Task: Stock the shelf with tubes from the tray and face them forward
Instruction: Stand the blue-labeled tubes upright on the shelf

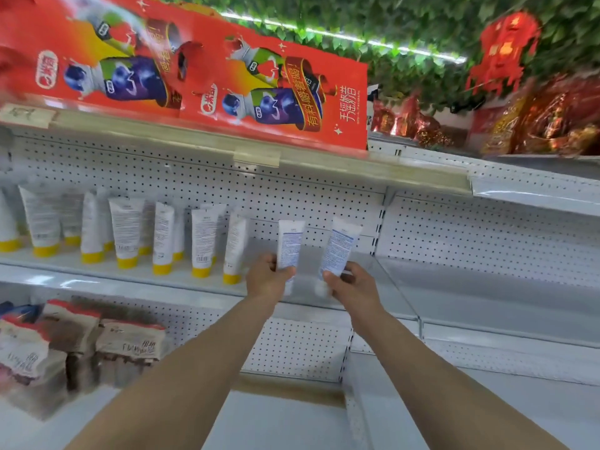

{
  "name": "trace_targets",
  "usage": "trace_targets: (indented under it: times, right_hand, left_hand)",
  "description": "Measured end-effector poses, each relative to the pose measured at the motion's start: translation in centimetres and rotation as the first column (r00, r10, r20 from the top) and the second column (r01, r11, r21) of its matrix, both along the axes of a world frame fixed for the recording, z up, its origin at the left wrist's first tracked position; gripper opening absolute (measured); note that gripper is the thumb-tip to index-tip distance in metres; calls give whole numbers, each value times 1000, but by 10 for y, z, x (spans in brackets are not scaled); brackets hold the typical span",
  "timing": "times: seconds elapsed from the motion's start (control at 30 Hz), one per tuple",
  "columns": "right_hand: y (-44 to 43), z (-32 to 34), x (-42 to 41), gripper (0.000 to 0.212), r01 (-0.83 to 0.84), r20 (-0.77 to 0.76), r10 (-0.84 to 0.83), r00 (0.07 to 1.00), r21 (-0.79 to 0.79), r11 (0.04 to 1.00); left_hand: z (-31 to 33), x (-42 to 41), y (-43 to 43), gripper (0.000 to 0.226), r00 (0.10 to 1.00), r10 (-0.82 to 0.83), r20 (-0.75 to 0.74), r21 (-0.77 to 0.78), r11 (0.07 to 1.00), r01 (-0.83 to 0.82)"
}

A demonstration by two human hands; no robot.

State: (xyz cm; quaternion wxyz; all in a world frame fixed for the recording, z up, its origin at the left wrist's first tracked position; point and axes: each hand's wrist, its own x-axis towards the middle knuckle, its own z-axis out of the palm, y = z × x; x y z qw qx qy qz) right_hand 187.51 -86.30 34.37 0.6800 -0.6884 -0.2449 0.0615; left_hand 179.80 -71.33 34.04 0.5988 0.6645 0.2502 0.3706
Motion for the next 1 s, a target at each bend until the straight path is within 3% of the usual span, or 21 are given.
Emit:
trace_targets:
  times: [0.2,0.63,1.0]
  right_hand:
    - [22,-15,45,29,44,44,-38,998,-140,989]
    - [80,-16,73,31,49,121,-20,992,-248,968]
    - [89,-22,81,24,90,156,-56,986,-223,971]
  left_hand:
    - [-9,31,25,30,997,69,-24,73,995,-67]
    - [-20,70,57,39,994,105,-21,168,981,-100]
    - [-26,88,66,35,978,209,-12,188,961,-204]
